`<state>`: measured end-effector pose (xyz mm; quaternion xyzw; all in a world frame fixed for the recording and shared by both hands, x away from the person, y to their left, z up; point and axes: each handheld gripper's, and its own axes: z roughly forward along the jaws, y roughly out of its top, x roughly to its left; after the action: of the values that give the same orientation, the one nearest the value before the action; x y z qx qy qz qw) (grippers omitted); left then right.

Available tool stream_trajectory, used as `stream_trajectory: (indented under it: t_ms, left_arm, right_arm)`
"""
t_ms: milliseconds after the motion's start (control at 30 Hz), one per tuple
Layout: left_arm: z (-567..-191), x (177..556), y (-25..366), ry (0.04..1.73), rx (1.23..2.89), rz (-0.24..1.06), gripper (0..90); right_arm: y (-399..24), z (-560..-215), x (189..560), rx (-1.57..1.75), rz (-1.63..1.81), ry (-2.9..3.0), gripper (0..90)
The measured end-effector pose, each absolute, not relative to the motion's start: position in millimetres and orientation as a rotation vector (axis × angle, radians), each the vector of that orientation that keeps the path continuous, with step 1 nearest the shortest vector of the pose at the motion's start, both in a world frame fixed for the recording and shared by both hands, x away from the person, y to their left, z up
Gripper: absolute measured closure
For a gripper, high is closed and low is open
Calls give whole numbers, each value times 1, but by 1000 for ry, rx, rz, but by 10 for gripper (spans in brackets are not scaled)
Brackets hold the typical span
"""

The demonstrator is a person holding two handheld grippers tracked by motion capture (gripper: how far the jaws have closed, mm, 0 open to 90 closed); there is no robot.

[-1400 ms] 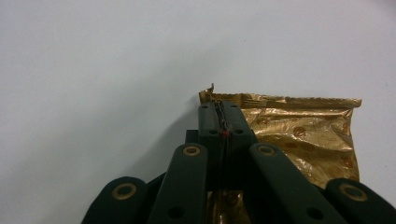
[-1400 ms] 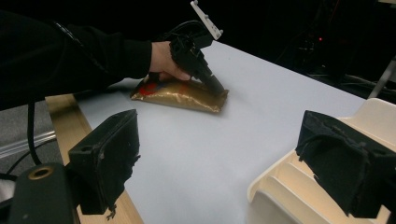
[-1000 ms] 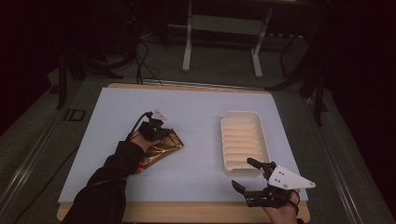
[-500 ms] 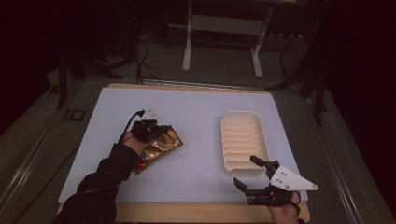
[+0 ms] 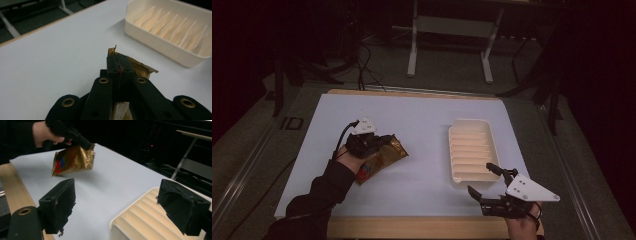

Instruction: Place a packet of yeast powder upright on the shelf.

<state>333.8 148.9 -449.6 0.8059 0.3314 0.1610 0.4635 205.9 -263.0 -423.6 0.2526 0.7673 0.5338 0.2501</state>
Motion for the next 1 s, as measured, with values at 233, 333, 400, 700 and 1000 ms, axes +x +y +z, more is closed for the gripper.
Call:
stream_trajectory:
  t_ms: [233,333,400,700,1000]
  left_arm:
    - [-431,317,142,749,1854,438,900]
    - [-425,310,137,714,1809,443,900]
    - [-423,305,133,689,1782,429,900]
    - [-425,292,116,635,1641,348,900]
    - [-418,282,97,550,1579,314,900]
  right_arm:
    - [-270,-412,212,768,1453,2077,150]
    - [-270,-410,216,777,1446,2082,150]
    - [-268,-408,218,768,1445,2081,149]
    - [-254,-401,237,772,1563,2151,143]
    - [-219,-398,254,748,1580,2261,103]
